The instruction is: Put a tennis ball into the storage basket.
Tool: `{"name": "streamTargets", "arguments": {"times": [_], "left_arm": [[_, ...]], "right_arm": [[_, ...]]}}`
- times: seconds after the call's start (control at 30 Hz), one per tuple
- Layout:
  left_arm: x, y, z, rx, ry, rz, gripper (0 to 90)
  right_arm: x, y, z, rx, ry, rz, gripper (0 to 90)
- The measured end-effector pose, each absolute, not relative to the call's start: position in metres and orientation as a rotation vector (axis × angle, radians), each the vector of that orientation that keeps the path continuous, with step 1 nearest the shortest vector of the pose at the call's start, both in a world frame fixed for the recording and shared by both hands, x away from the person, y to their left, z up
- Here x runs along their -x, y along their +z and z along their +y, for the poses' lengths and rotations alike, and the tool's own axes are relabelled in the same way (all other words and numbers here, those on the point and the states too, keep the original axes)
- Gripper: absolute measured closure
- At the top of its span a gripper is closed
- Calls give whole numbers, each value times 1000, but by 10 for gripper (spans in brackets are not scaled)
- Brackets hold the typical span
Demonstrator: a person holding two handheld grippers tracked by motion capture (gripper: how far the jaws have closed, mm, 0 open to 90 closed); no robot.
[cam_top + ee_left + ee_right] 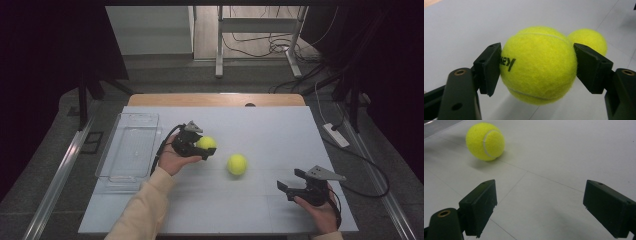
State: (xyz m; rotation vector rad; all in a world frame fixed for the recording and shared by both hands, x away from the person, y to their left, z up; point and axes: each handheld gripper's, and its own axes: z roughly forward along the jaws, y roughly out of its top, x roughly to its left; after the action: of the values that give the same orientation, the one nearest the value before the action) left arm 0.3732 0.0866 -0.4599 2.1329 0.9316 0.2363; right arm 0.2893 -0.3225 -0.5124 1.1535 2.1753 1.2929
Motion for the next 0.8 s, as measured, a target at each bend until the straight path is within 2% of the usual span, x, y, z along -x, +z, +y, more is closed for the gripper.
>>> {"name": "streamTargets", "arguments": {"times": [0.8], "left_arm": [[-362,-444,98,-2074,291,921,277]], "right_arm": [[-289,-512,-323,-1158,1296,2171,117]]}}
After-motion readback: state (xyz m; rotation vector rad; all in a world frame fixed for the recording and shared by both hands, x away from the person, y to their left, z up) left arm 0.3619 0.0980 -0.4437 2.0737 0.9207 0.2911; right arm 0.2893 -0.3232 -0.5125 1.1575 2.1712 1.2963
